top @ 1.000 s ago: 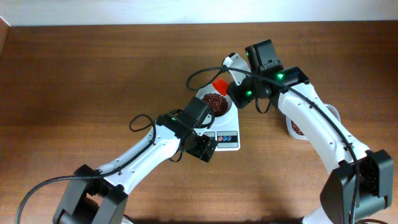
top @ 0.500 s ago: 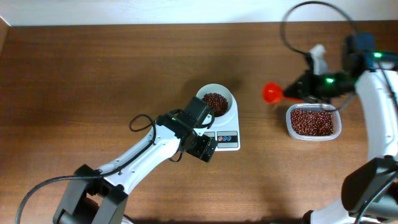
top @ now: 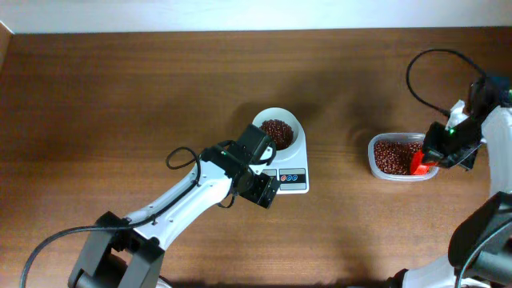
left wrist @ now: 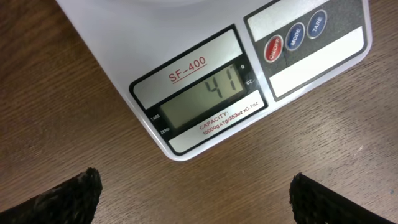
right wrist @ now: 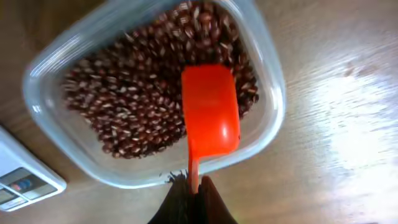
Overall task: Scoop item into bowl and weigh 50g on scale
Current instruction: 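Scoop a third load of red beans with the right gripper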
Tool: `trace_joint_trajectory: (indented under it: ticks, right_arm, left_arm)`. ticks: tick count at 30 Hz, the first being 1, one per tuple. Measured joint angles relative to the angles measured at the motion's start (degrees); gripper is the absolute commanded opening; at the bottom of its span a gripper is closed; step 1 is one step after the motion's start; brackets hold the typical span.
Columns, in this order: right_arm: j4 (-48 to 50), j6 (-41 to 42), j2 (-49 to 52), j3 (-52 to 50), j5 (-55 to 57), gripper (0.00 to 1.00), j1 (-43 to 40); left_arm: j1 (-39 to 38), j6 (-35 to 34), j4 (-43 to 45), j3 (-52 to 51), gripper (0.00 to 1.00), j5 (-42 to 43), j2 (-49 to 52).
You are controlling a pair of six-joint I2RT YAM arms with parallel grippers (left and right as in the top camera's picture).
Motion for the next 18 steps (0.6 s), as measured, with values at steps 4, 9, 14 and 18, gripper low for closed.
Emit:
trace_joint_trajectory:
  ticks: [4, 9, 14, 18]
  right_arm:
    - [4.9, 0.7, -0.1, -5.5, -4.1, 0.04, 0.0]
    - [5.0, -3.0, -0.1, -6.2, -10.3, 0.04, -1.2]
    - [4.2, -6.6, -0.1, -6.6, -16.4, 0.04, -8.2]
    - [3.5, -10.9, -0.1, -6.6, -23.0, 0.04, -13.1]
  left_arm:
    - [0.0, 0.0, 0.0, 0.0, 0.99, 0.0, 0.0]
    - [0.0, 0.0, 0.0, 0.0, 0.99, 0.0, 0.0]
    - [0.0, 0.0, 0.0, 0.0, 0.99, 0.0, 0.0]
    - [0.0, 0.0, 0.0, 0.0, 0.99, 0.0, 0.0]
